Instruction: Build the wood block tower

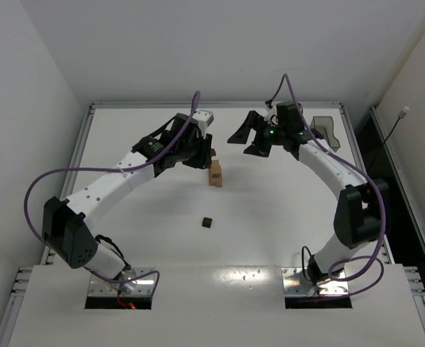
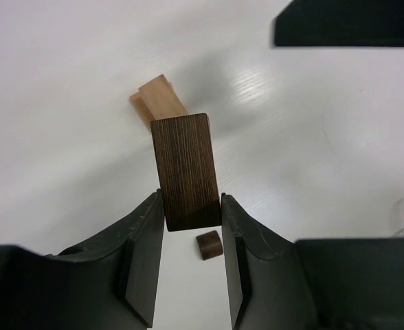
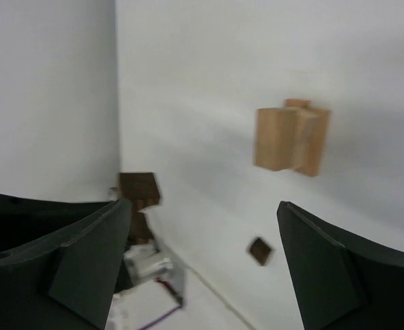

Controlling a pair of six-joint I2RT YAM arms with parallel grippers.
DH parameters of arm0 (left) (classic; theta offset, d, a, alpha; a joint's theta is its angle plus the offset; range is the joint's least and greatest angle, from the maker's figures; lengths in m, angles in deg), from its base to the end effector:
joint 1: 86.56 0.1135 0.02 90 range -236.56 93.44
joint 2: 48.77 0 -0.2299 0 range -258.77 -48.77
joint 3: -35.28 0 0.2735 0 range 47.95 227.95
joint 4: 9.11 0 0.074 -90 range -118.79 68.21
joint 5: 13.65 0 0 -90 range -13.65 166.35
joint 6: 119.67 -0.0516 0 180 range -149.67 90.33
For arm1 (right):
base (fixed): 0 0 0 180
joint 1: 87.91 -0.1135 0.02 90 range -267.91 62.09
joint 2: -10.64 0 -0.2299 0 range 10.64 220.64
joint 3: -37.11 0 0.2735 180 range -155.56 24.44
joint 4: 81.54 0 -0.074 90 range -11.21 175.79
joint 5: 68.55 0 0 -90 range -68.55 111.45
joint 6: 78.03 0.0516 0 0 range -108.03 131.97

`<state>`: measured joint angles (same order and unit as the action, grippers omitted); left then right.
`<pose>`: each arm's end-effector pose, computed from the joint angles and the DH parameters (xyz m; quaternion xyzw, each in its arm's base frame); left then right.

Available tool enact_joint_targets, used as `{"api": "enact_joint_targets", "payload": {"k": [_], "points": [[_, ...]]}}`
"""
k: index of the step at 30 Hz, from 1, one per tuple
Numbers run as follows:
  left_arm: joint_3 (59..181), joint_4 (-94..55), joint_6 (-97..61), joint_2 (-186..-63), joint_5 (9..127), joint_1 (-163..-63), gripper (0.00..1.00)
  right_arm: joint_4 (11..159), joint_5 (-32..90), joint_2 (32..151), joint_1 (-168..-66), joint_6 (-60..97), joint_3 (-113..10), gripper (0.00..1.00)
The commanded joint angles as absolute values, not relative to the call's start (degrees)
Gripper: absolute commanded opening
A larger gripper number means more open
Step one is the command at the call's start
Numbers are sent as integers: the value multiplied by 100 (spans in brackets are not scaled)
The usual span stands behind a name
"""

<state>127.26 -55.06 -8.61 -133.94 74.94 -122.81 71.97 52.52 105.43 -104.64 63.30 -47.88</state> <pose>0.2973 -0.2196 0.2957 0.1246 0.8944 -0.2157 0.3715 0.3792 0.1418 0.2261 0.1401 0.8567 0.4416 0.2270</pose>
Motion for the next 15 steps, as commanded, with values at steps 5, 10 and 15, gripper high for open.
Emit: {"api": "enact_joint_targets", "payload": {"k": [5,10,15], "points": [[13047,-5553,-568,-13778,9056,-12234,0,6059,3564,9451,-9697,3513,-4834,68],[13636,-5808,-418,-14518,9410,-12295,0,5311,2665,8993,-9389,2306,-4938,61],[14014,-5756,-111,-14931,9481,-12558,0,4397,2066,8843,-8889,2295,-5264,61]]}}
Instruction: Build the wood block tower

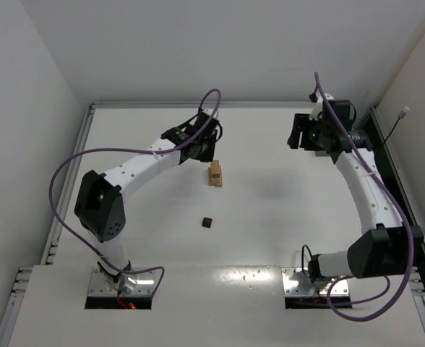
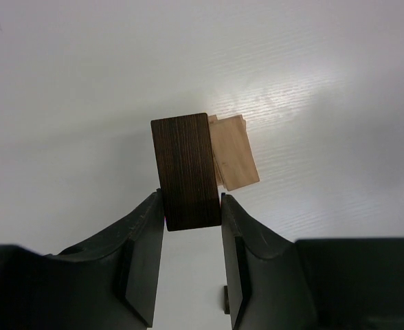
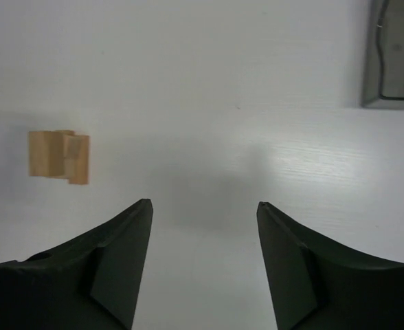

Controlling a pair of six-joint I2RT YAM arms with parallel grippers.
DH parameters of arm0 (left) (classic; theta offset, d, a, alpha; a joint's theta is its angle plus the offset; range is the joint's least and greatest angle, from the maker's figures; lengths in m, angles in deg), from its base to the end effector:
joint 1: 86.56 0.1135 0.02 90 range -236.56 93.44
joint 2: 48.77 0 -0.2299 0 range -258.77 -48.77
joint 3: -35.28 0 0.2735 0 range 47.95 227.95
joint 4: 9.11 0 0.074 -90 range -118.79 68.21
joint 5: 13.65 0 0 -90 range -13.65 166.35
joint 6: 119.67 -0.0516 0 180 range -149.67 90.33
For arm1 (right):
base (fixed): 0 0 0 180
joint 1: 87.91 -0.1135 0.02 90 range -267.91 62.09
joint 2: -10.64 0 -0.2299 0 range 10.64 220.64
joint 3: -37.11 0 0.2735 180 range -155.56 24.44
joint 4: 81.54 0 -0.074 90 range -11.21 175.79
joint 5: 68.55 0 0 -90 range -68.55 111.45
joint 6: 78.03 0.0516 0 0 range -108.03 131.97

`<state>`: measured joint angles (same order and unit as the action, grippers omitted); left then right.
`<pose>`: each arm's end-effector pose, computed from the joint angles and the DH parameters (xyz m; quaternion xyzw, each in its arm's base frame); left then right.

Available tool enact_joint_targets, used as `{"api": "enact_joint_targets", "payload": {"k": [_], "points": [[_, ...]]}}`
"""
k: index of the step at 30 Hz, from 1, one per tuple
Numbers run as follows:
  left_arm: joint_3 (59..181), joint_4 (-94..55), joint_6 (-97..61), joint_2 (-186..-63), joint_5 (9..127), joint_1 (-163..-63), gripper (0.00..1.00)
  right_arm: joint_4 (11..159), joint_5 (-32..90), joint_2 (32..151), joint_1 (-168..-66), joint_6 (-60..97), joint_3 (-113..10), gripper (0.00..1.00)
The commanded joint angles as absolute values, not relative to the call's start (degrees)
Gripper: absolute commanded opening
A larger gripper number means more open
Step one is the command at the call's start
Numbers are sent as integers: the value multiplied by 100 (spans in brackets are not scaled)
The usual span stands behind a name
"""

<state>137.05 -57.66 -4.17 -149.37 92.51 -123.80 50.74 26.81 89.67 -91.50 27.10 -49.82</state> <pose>0.3426 -0.2424 0.2541 0.0435 0.9228 -0.0755 0.3754 0.3425 0.0263 0.2965 0.0712 0.9021 0.1107 0.4111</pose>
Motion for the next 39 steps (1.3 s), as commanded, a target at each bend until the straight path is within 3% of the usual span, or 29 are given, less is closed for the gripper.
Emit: {"api": "enact_joint_targets", "payload": {"k": [1,4,18,37,39], "points": [[14015,-5704,-58,-14932,9481,-12559,0,4343,2066,8756,-8809,2295,-5264,57],[14015,-5703,13,-15133,9419,-12612,0,4220,2030,8676,-8519,2453,-5317,48],[14243,-5817,716,-15556,9990,-12902,0,4272,3172,8333,-7675,3051,-4720,47],[14085,-5817,768,-15723,10228,-13104,0,4325,3481,8060,-7393,3262,-4438,45],[14085,-5817,768,-15723,10228,-13104,0,4325,3481,8060,-7393,3262,-4386,49]]}}
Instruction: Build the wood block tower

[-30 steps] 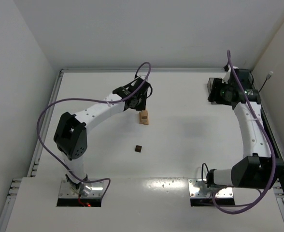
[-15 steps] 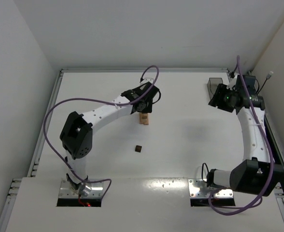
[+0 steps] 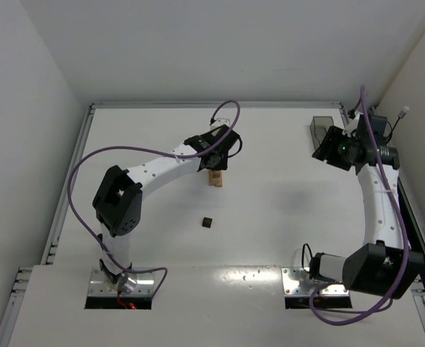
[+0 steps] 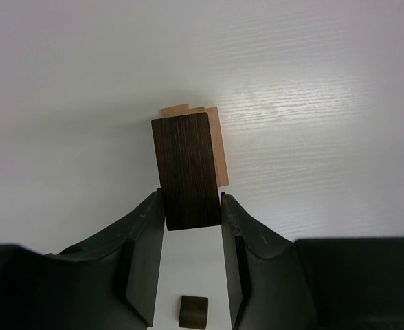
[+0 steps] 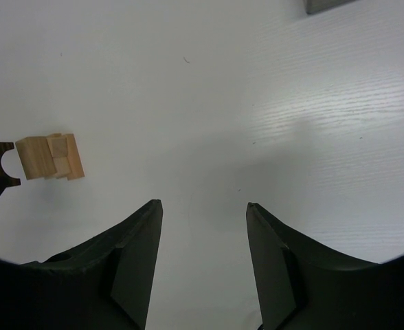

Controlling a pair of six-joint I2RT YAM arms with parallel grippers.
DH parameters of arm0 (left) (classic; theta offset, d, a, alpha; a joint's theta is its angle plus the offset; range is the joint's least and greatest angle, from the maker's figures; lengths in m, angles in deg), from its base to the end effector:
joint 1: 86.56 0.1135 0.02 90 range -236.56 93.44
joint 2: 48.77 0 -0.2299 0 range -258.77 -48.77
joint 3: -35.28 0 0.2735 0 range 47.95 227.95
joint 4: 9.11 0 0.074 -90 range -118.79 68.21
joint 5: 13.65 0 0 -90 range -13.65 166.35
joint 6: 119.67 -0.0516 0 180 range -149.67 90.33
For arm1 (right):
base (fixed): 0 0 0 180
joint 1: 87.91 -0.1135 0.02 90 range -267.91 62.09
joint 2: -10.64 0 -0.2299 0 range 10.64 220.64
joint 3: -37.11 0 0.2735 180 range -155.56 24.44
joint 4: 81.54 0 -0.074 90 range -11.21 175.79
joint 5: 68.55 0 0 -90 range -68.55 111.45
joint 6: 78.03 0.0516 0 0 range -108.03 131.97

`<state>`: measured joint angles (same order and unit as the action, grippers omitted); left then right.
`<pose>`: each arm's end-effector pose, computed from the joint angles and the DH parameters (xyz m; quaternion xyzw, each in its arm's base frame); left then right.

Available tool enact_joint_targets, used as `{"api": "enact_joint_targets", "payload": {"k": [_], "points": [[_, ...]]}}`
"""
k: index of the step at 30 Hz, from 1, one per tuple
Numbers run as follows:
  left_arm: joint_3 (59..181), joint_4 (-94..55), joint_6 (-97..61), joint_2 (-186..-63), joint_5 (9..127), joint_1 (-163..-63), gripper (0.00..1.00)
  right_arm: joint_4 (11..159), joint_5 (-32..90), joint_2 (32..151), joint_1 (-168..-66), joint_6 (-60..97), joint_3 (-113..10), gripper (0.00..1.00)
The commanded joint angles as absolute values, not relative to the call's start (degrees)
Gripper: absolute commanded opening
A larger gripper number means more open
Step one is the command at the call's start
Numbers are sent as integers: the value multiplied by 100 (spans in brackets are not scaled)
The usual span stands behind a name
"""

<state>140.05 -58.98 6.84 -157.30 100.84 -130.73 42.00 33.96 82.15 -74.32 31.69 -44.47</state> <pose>0.3289 -0.2896 0.2162 -0.0040 0.9308 -0.0438 0.3629 0.2963 -0.0601 0.2893 0.2257 0.8958 0.1208 0.3633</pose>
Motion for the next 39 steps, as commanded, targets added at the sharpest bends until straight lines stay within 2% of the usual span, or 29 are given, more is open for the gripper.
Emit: {"api": "enact_joint_targets", "payload": {"k": [1,15,39], "points": [[14033,-5817,768,-15723,10228,-13104,0,4325,3533,8008,-7393,3262,-4386,50],[13866,-5712,707,-15776,9921,-13104,0,4378,3639,7955,-7341,3368,-4280,50],[14138,-5712,549,-15951,10034,-13104,0,4431,3850,7902,-7288,3368,-4069,50]]}}
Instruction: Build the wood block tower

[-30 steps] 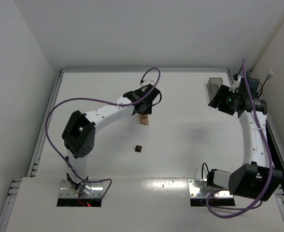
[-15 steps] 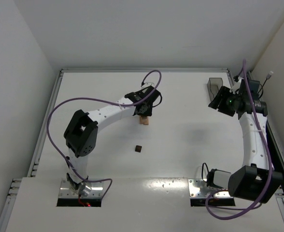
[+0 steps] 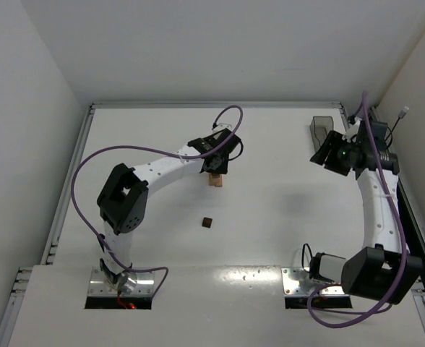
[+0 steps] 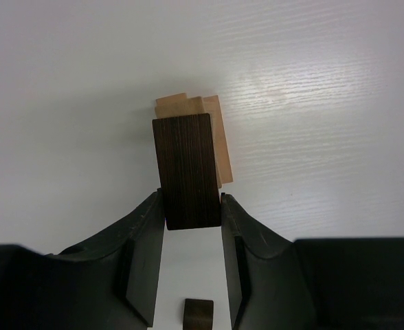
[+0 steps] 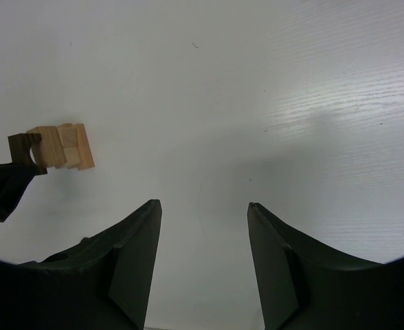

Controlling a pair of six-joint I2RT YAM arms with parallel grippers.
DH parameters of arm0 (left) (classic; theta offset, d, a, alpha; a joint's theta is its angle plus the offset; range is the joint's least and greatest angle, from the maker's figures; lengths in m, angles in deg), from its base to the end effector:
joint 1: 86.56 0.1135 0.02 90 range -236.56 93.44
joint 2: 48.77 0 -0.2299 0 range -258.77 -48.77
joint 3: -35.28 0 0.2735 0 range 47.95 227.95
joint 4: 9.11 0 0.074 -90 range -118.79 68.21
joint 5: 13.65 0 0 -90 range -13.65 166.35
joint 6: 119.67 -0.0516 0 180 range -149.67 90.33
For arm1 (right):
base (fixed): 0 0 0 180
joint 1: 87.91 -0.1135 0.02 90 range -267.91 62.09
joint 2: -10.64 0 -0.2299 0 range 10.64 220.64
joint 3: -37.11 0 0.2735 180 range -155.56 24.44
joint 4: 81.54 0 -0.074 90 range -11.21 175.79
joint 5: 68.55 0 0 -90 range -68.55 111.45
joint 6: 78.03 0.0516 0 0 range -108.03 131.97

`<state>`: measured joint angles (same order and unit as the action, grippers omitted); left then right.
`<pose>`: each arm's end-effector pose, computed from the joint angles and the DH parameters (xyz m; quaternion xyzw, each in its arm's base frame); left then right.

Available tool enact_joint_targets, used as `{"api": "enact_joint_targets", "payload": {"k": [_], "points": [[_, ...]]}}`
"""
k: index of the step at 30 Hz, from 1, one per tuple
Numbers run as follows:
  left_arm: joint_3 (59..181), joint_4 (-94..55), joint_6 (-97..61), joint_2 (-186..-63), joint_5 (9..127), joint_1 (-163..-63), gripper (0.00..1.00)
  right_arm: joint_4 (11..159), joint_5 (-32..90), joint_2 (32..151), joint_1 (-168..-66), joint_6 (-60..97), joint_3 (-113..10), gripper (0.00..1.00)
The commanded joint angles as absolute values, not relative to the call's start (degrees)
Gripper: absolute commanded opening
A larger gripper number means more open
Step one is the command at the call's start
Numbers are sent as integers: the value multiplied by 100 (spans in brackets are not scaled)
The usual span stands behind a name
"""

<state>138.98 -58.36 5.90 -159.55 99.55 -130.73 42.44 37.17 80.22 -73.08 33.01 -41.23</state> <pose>0.3300 -0.2922 0.1937 0.0122 0.9393 -0.0342 0.3411 0.2878 -0.0617 0.2798 0.2367 0.8930 0.1467 0.3535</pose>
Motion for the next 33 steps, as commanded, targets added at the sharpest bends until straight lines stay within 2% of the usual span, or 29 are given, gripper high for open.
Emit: {"api": "enact_joint_targets", "payload": {"k": [1,33], "points": [[14138,-5712,549,-15951,10034,-13104,0,4431,3850,7902,-7288,3368,-4008,50],[14296,-5659,443,-15951,10254,-13156,0,4589,4070,8008,-7288,3420,-3893,50]]}}
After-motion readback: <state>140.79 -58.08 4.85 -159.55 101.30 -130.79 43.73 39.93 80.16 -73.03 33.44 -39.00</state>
